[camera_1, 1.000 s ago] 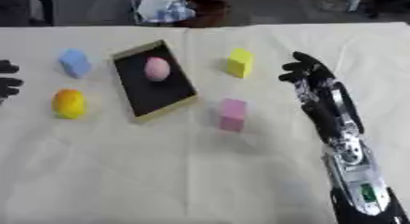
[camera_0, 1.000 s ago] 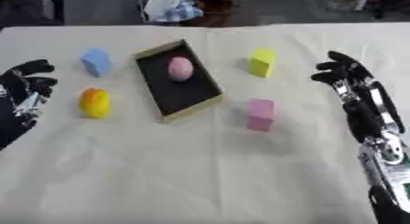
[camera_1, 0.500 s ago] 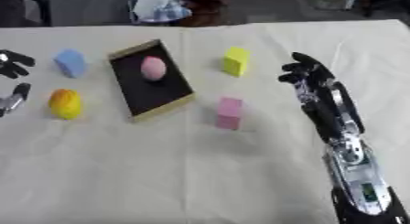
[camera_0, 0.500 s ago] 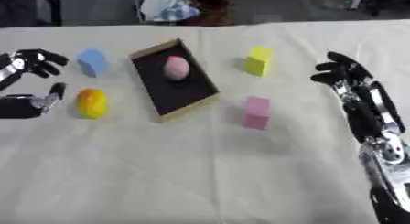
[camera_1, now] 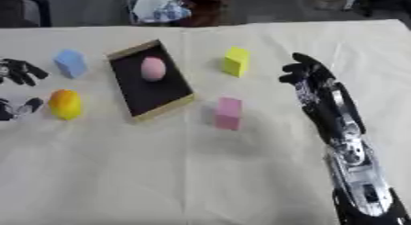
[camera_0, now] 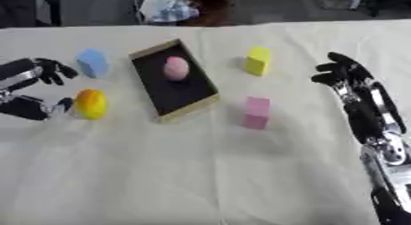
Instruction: Pick up objects on the table and place them in the box.
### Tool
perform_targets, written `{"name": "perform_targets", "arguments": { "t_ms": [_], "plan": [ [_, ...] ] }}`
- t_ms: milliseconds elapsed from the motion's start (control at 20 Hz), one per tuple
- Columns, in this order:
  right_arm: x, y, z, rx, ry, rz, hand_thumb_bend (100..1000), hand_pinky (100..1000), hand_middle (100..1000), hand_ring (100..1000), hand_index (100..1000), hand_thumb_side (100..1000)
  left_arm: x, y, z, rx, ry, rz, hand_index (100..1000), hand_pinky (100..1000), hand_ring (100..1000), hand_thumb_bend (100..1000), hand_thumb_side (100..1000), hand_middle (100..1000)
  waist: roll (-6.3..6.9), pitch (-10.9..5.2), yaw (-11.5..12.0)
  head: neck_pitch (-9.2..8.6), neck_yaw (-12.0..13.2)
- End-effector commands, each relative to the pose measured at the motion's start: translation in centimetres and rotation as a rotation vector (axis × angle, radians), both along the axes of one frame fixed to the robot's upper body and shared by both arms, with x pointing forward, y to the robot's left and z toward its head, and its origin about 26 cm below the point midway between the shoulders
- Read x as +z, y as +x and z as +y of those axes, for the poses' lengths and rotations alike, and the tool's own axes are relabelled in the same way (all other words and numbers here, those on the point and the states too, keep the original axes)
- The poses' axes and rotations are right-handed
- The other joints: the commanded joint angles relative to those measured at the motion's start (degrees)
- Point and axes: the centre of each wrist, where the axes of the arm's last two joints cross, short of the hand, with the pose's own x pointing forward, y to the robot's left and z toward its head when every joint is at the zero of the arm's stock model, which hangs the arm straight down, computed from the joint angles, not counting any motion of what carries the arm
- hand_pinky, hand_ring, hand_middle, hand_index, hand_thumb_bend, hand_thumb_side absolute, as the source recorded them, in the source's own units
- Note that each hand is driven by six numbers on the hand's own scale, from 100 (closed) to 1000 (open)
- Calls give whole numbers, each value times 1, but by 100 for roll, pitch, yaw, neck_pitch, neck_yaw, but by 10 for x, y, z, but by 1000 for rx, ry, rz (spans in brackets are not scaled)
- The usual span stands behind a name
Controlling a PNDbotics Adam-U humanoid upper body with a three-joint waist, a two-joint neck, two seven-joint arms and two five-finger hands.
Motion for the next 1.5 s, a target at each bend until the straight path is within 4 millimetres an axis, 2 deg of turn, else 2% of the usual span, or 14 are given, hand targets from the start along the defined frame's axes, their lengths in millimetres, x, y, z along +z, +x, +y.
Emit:
{"name": "perform_targets", "arguments": {
  "t_ms": [50, 150, 600, 700, 750, 900, 950, 1000, 1050, 1250, 1500],
  "plan": [
    [7, 1, -1, 11, -13, -21, 100, 842, 694, 693, 872, 596, 5, 11, -13, -13, 58, -5, 883, 767, 744, 314, 350, 780, 66, -170, -12, 40, 15],
    [6, 0, -1, 10, -12, -20, 100, 842, 694, 693, 872, 596, -2, 19, -20, -1, 74, 1, 881, 761, 737, 342, 320, 772, 66, -175, -5, 42, 9],
    [6, 0, -1, 11, -10, -19, 100, 842, 694, 693, 872, 595, -38, 34, -27, 85, 112, -60, 875, 748, 716, 346, 318, 766, 58, -179, -9, 46, -16],
    [6, 0, -1, 13, -10, -20, 100, 842, 694, 693, 872, 595, -42, 36, -29, 101, 119, -87, 857, 730, 686, 332, 312, 744, 57, -179, -13, 50, -16],
    [6, 0, 0, 14, -9, -20, 100, 843, 694, 693, 872, 595, -43, 36, -30, 106, 123, -102, 825, 704, 643, 306, 300, 704, 57, -178, -15, 49, -16],
    [6, 0, -1, 11, -9, -18, 100, 843, 693, 693, 872, 595, -43, 38, -33, 113, 130, -168, 733, 634, 544, 205, 263, 595, 55, -179, -23, 46, -20],
    [6, 1, -1, 11, -9, -18, 100, 843, 693, 693, 872, 595, -42, 38, -34, 113, 134, -193, 733, 634, 544, 205, 263, 595, 55, -179, -24, 47, -20],
    [5, 0, -1, 10, -8, -18, 100, 843, 693, 693, 872, 596, -38, 38, -34, 112, 136, -226, 674, 603, 500, 146, 243, 531, 56, -181, -23, 45, -25],
    [5, 0, -1, 11, -8, -17, 100, 843, 694, 693, 872, 596, -35, 39, -35, 111, 139, -258, 642, 603, 488, 126, 239, 504, 56, -181, -23, 43, -30],
    [5, 0, -1, 11, -9, -16, 100, 843, 693, 693, 872, 596, -23, 41, -36, 100, 153, -372, 615, 600, 482, 123, 232, 481, 59, -186, -22, 44, -44],
    [5, 1, -1, 11, -9, -15, 100, 843, 693, 693, 872, 596, -29, 42, -34, 96, 156, -417, 615, 600, 482, 123, 232, 481, 59, -187, -24, 43, -46]
  ]
}}
